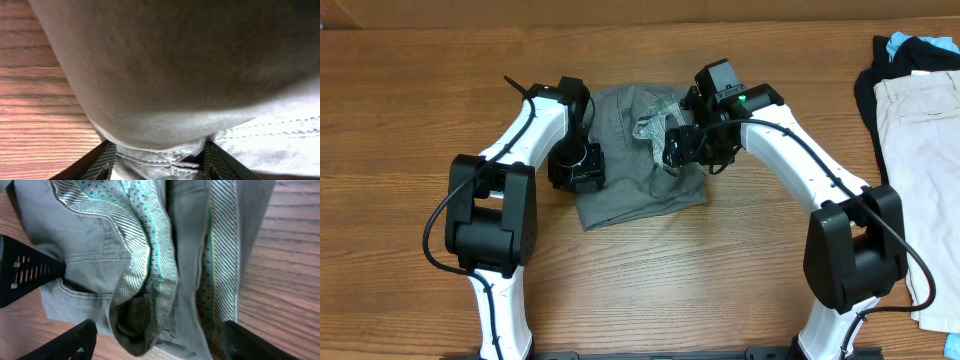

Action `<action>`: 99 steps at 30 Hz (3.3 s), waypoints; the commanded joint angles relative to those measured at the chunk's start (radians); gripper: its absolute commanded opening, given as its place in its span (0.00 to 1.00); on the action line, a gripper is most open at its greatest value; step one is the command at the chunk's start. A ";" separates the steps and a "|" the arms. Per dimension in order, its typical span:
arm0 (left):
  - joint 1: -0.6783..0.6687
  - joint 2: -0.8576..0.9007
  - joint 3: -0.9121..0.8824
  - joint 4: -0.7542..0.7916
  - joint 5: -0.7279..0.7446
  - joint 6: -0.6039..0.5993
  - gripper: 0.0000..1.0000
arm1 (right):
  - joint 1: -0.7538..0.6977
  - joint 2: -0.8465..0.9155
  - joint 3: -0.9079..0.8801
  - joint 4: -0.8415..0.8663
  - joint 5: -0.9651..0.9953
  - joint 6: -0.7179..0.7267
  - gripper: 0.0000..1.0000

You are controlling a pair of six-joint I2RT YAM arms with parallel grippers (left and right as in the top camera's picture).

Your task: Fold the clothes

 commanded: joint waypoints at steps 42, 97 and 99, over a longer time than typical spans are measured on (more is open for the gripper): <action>0.011 0.013 -0.011 -0.004 0.002 0.004 0.62 | 0.040 0.128 0.259 -0.355 0.004 0.000 0.83; 0.011 0.013 -0.011 -0.002 0.002 0.004 0.76 | -0.063 0.134 0.381 -0.188 0.072 -0.103 1.00; 0.011 0.013 -0.011 -0.002 0.002 0.004 0.76 | -0.060 0.140 0.366 -0.160 0.026 -0.147 1.00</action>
